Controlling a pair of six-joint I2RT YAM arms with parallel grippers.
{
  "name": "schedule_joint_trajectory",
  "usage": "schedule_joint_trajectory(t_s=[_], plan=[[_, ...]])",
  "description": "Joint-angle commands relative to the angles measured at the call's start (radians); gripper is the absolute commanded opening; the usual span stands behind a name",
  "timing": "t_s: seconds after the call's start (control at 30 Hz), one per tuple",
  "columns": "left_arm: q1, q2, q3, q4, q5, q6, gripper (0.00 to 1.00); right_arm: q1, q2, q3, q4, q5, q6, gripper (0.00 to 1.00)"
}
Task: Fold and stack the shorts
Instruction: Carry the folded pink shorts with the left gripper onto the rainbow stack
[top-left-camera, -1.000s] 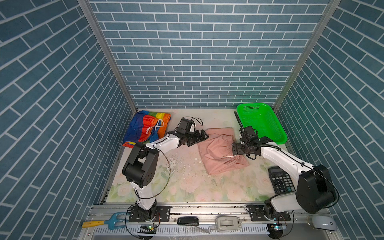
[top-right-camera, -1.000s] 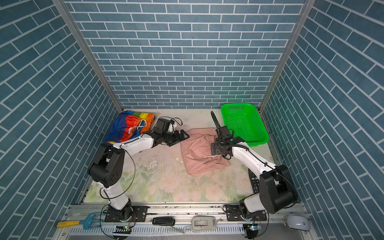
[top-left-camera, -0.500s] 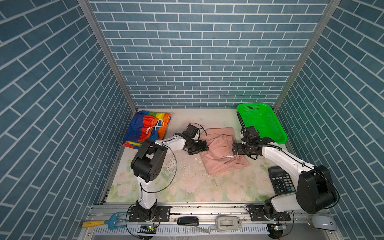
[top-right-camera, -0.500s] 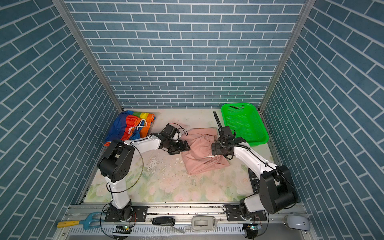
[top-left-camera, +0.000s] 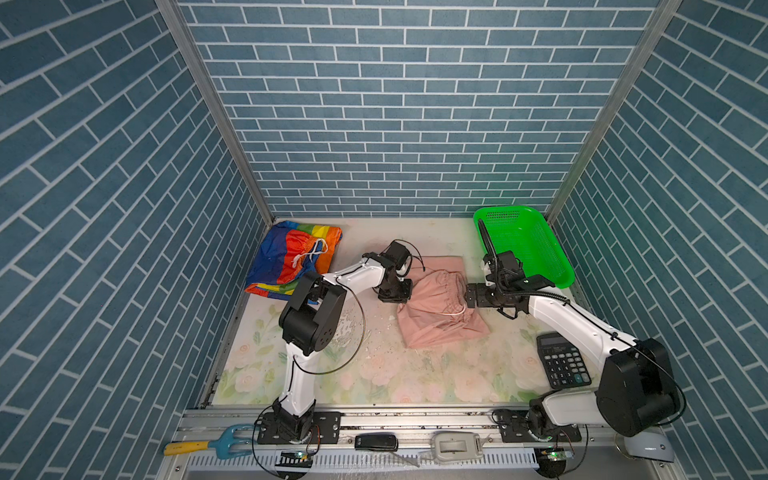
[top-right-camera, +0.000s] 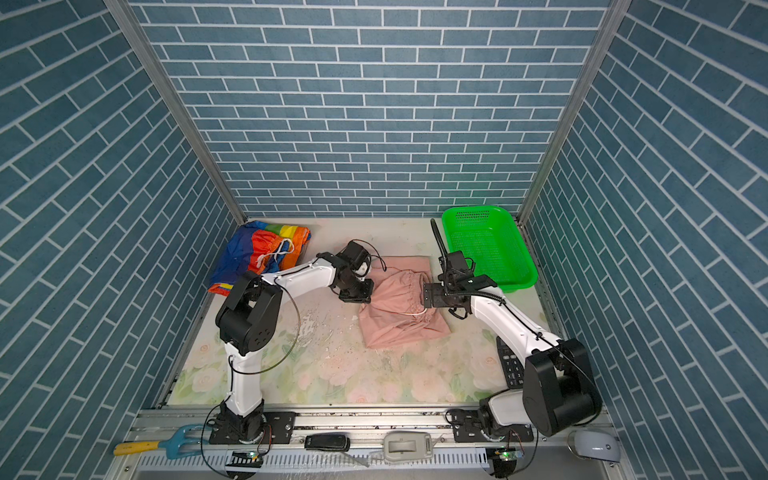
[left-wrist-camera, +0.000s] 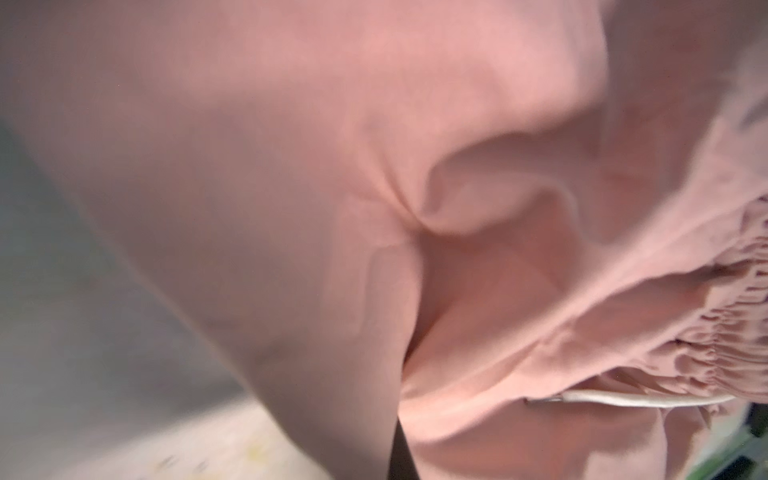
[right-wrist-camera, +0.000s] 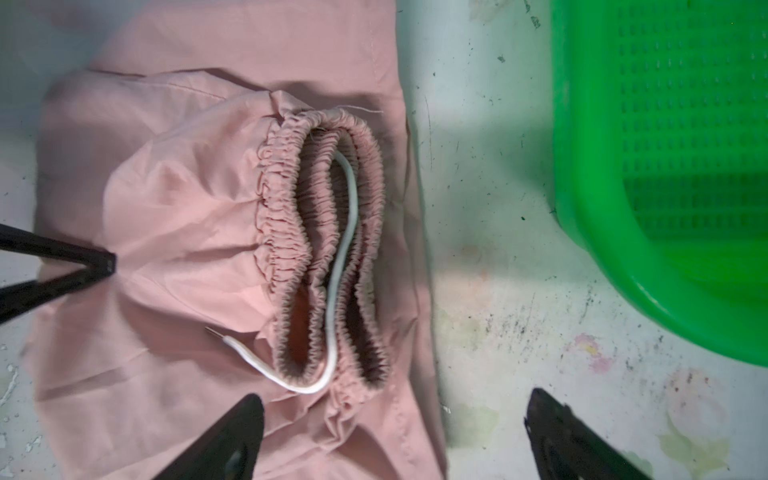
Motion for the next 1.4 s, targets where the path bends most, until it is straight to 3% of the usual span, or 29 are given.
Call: schedule_joint_trajectory(t_s=[0.0,0.17,0.43,0.67,0.93,1.07,1.17,1.37], plan=[[0.017,0.016,0.209,-0.408,-0.354,0.202,0.0,0.017,0.027,0.001,0.032,-0.046,0.026,0.99],[0.025,0.081,0.408,-0.625,-0.765,0.328,0.0,0.091,0.089,0.051,0.067,-0.042,0.038,0.99],[0.081,0.071,0.536,-0.66,-1.026,0.438,0.0,0.202,0.213,0.164,0.103,-0.064,0.057,0.99],[0.131,0.024,0.61,-0.621,-1.079,0.551,0.0,0.238,0.274,0.216,0.125,-0.077,0.069,0.99],[0.218,0.002,0.642,-0.594,-1.056,0.628,0.0,0.244,0.301,0.251,0.132,-0.11,0.066,0.99],[0.249,-0.042,0.668,-0.583,-0.971,0.64,0.0,0.244,0.326,0.275,0.127,-0.122,0.064,0.99],[0.268,-0.104,0.594,-0.489,-0.921,0.702,0.0,0.246,0.35,0.303,0.121,-0.137,0.064,0.99],[0.373,-0.108,0.609,-0.482,-0.813,0.739,0.0,0.245,0.392,0.366,0.088,-0.158,0.055,0.99]])
